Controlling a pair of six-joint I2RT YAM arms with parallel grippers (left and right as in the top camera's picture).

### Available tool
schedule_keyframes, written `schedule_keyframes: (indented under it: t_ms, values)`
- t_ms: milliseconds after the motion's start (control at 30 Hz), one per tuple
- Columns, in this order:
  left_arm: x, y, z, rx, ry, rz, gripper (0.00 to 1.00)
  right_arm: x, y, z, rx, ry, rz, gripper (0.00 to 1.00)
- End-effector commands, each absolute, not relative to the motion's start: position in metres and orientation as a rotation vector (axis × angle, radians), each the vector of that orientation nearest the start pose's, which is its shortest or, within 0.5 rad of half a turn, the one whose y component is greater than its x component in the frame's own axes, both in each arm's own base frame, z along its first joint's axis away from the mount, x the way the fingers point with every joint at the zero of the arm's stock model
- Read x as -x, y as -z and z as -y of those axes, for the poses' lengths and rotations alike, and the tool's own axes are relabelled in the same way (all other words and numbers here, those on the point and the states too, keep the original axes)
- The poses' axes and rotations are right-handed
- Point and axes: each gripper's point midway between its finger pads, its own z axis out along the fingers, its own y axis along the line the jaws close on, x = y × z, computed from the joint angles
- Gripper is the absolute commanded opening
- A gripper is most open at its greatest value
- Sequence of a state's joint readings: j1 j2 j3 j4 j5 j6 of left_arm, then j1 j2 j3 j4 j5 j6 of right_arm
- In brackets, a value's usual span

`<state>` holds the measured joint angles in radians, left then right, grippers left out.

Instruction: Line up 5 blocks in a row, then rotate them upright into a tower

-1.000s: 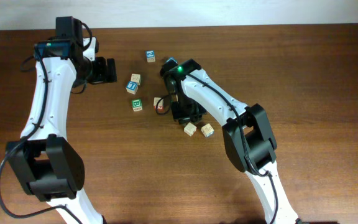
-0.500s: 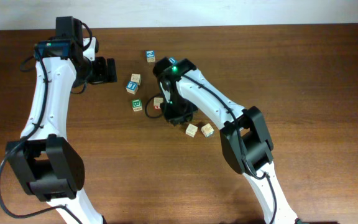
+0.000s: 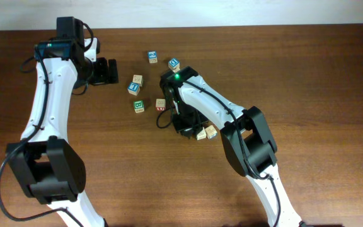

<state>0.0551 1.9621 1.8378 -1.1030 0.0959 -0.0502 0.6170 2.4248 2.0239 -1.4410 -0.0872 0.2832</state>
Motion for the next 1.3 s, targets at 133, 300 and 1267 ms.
schedule_keyframes:
  t_ms: [133, 300, 1267]
  values:
    - [-0.457, -0.157, -0.010, 0.143, 0.126, -2.786, 0.99, -0.336, -0.007, -0.215, 0.477, 0.145, -3.379, 0.20]
    - [-0.457, -0.157, -0.010, 0.143, 0.126, -2.786, 0.99, -0.354, -0.007, -0.185, 0.331, 0.101, -3.405, 0.20]
    - [-0.457, -0.157, -0.010, 0.143, 0.126, -2.786, 0.99, -0.303, -0.072, -0.091, -0.485, -0.032, -3.136, 0.21]
